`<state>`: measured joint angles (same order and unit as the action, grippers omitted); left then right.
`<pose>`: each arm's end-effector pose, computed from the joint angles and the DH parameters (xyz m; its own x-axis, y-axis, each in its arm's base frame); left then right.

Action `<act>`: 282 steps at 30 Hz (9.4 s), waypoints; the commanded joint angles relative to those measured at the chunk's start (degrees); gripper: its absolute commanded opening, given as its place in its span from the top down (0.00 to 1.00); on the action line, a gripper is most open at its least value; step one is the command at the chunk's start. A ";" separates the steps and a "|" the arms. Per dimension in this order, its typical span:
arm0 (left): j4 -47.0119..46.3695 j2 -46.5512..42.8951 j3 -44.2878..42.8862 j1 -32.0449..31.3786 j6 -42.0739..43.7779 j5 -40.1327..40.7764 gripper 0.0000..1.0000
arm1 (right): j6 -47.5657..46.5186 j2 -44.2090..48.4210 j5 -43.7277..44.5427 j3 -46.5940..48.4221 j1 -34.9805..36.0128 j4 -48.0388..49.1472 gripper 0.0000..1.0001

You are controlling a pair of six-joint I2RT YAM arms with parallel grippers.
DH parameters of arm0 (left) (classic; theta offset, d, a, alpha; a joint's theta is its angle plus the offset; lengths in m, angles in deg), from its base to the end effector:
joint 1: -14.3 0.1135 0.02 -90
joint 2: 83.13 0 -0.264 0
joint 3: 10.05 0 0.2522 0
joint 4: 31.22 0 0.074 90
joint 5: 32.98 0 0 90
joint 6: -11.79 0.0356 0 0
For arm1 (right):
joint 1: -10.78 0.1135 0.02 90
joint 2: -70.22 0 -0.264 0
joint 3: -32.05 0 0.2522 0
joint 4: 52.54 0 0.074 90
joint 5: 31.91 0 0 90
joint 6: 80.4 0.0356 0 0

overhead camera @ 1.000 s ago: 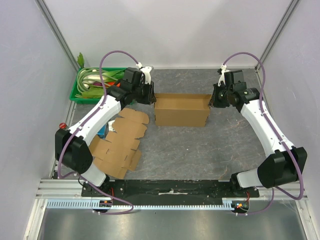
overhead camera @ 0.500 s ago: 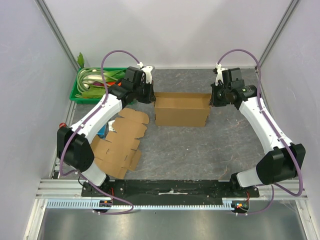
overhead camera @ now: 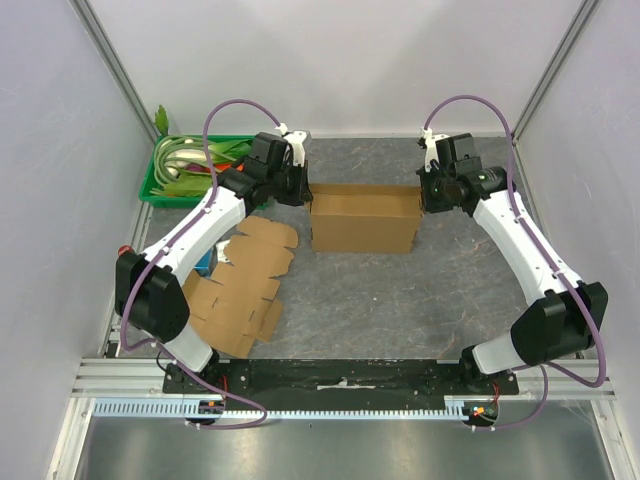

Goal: Fold the paper box

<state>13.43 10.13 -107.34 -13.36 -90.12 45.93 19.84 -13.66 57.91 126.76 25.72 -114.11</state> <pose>0.3239 -0.1775 0.3239 -0.6849 0.1303 -0.7169 0.4533 0.8465 -0.2792 0.2985 0.0798 0.3385 -0.7824 -0.0248 -0.6223 -0.1226 0.9858 0.1149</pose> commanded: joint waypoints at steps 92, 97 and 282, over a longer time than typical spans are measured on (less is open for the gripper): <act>-10.77 -7.83 21.74 -2.40 -15.17 19.09 0.98 | 11.47 13.04 13.55 -20.31 9.58 19.08 0.84; -10.24 -6.60 21.13 -2.40 -14.56 18.65 0.98 | 9.19 11.98 9.42 -14.68 8.09 14.33 0.69; -35.65 -8.08 20.42 8.85 -31.26 -29.69 0.70 | 46.38 2.93 -13.14 -23.67 5.11 59.70 0.82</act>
<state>-25.86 4.84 -83.63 -5.51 -123.29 17.34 74.05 -10.42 50.69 96.35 33.79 -48.21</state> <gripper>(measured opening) 0.202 0.112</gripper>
